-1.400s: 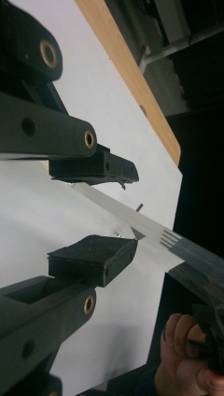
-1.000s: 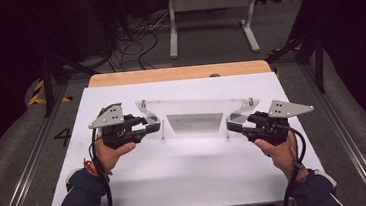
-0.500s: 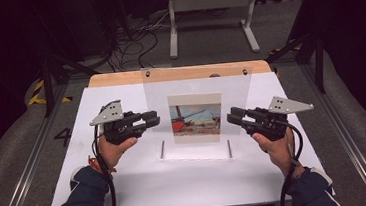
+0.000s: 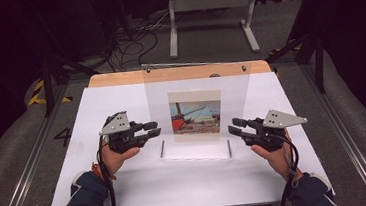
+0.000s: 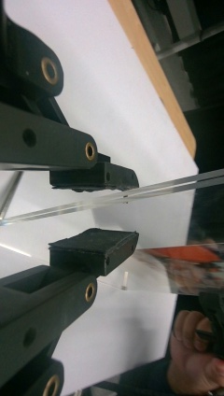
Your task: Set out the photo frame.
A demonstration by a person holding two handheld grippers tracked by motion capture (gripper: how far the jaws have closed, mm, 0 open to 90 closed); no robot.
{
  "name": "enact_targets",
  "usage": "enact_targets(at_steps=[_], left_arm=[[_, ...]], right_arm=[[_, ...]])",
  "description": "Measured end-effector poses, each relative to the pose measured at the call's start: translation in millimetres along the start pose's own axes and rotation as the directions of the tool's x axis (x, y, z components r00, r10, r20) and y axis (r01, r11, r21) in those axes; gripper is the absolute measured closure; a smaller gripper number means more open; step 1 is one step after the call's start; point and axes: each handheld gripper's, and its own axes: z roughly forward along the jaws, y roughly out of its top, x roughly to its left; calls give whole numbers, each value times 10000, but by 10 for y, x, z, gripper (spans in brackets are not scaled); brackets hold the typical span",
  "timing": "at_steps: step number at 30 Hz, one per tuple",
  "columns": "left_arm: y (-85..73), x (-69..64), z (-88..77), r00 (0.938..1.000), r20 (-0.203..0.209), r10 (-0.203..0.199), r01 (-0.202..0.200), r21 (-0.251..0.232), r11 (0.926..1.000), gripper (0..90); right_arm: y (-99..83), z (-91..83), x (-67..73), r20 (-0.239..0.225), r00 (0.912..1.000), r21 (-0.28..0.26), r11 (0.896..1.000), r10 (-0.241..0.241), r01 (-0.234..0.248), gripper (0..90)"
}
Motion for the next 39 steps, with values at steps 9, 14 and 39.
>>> enact_targets(at_steps=[9,14,39], left_arm=[[-108,-54,14,9997,-224,78,-64,622,9980,661],[-150,-60,0,9991,-418,110,-78,769,9970,627],[-641,-100,-483,9580,-2838,409,261,2284,9732,228]], right_arm=[[-93,-3,56,45,9993,470,9982,-372,370,644],[-150,-9,74,214,9990,825,9959,-403,384,591],[-468,-383,-20,2453,9647,2531,9669,-955,314,240]])
